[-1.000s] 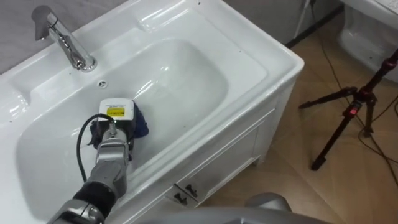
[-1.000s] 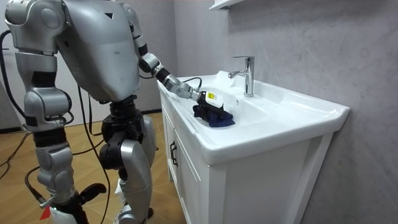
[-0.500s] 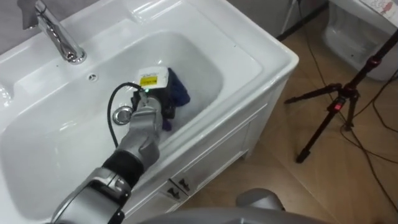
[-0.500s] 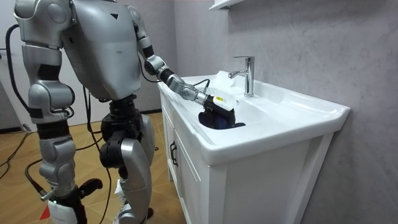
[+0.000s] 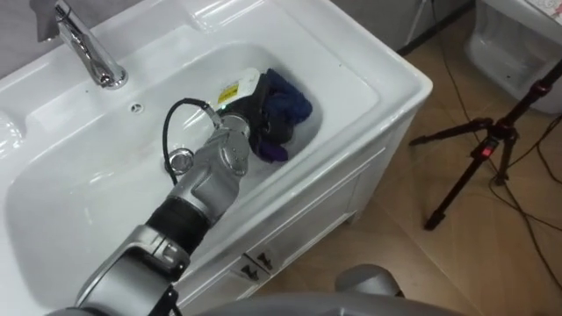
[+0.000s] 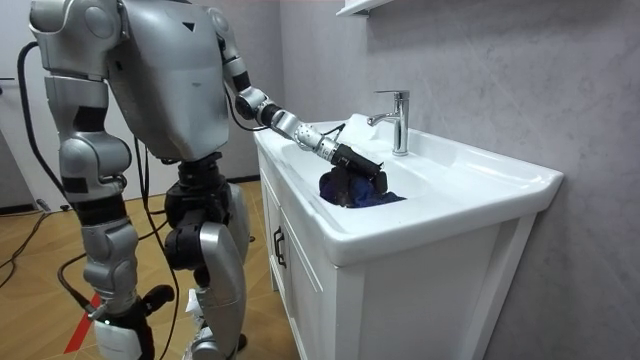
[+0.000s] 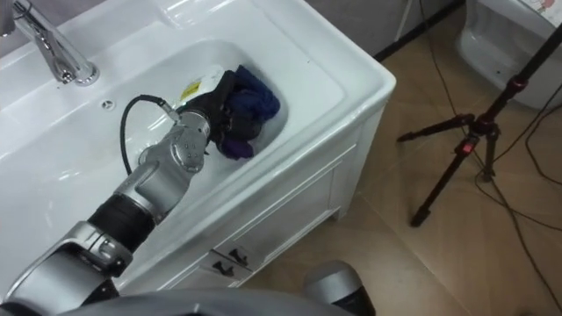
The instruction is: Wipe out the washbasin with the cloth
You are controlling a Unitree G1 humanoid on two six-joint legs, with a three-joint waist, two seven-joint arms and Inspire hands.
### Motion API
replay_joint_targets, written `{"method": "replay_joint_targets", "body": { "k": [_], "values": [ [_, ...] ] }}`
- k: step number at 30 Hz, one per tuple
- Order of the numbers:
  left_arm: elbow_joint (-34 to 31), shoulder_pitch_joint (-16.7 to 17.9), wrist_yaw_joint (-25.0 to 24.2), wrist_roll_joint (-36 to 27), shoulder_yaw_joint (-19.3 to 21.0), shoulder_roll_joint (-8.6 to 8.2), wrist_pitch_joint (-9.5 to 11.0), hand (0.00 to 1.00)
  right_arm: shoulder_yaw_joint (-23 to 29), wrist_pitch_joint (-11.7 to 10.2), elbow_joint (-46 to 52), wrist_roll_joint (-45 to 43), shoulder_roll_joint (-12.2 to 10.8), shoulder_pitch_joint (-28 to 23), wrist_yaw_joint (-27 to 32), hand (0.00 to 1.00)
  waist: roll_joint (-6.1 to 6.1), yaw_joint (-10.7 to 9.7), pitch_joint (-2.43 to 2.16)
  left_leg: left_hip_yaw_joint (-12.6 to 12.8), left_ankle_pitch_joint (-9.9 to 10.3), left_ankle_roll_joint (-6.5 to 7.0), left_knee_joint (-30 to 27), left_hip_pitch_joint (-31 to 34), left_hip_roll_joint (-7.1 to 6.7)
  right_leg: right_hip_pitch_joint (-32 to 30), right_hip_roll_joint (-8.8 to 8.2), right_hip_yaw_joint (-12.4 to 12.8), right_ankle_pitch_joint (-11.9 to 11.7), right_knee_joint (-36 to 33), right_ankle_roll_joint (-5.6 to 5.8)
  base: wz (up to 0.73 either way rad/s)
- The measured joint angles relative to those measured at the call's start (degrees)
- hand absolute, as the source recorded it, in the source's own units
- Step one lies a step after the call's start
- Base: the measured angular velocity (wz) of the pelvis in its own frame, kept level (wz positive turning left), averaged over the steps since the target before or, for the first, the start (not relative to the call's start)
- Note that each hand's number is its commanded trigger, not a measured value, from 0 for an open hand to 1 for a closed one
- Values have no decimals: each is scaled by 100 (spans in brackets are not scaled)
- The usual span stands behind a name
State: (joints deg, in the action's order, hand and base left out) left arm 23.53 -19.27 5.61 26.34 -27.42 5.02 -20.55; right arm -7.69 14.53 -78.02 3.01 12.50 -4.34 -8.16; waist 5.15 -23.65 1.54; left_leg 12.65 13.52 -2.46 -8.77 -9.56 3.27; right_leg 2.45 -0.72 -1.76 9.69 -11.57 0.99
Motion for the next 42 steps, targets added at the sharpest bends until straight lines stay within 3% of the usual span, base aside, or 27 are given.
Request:
{"method": "replay_joint_targets", "body": {
  "k": [2,10,16,19,22,25,27,30,33,35,42],
  "values": [
    [-53,-81,1,-122,1,0,4,100,-19,5,-1,69,-3,-32,65,0,24,19,18,-2,0,0,-2,1,-3,-43,1,7,3,1,1,0],
    [-332,-130,25,-195,23,-3,26,100,-31,51,-61,165,-14,-103,169,0,20,31,20,-4,0,0,-20,-47,-2,-13,9,14,9,-20,0,0],
    [-383,-128,6,-199,31,13,132,100,-46,56,-86,161,-92,-127,174,0,-105,84,62,-14,0,0,-22,-91,5,32,23,22,18,2,-10,-1],
    [-273,-114,-30,-187,45,34,242,100,-34,110,-2,61,-145,-191,176,0,-214,246,36,-7,0,0,-19,-119,16,39,66,153,18,5,-16,-17],
    [162,-45,-75,85,105,-2,492,100,-30,186,161,-46,-156,-313,154,0,-265,440,3,49,0,0,49,-229,34,117,104,219,10,-4,-27,-18],
    [1087,347,51,147,423,-46,620,100,-9,181,224,-176,-177,-381,134,0,-285,518,-48,110,0,-1,49,-375,47,233,142,330,12,10,-30,-21],
    [1493,576,152,248,813,46,689,100,95,196,319,-175,-197,-478,80,0,-335,641,-107,122,1,-2,56,-394,47,264,142,310,21,42,-43,7],
    [1713,876,277,602,1206,209,820,100,288,268,320,-261,-201,-540,49,0,-403,776,-124,162,1,-2,68,-505,45,364,132,296,24,69,-41,5],
    [1972,1048,480,948,1547,214,1027,100,538,262,326,-346,-249,-573,41,0,-441,860,-161,156,2,-2,82,-538,42,443,126,291,30,98,-33,6],
    [2115,1093,643,1087,1658,216,1146,100,638,269,371,-363,-265,-588,0,0,-443,898,-162,154,2,-2,143,-603,48,451,140,292,34,95,-36,5],
    [2223,1316,1188,1350,2075,264,1196,100,683,428,420,-567,-294,-610,-83,0,-441,1097,-190,121,4,-2,205,-614,117,392,235,311,13,63,-86,-2]
  ]
}}
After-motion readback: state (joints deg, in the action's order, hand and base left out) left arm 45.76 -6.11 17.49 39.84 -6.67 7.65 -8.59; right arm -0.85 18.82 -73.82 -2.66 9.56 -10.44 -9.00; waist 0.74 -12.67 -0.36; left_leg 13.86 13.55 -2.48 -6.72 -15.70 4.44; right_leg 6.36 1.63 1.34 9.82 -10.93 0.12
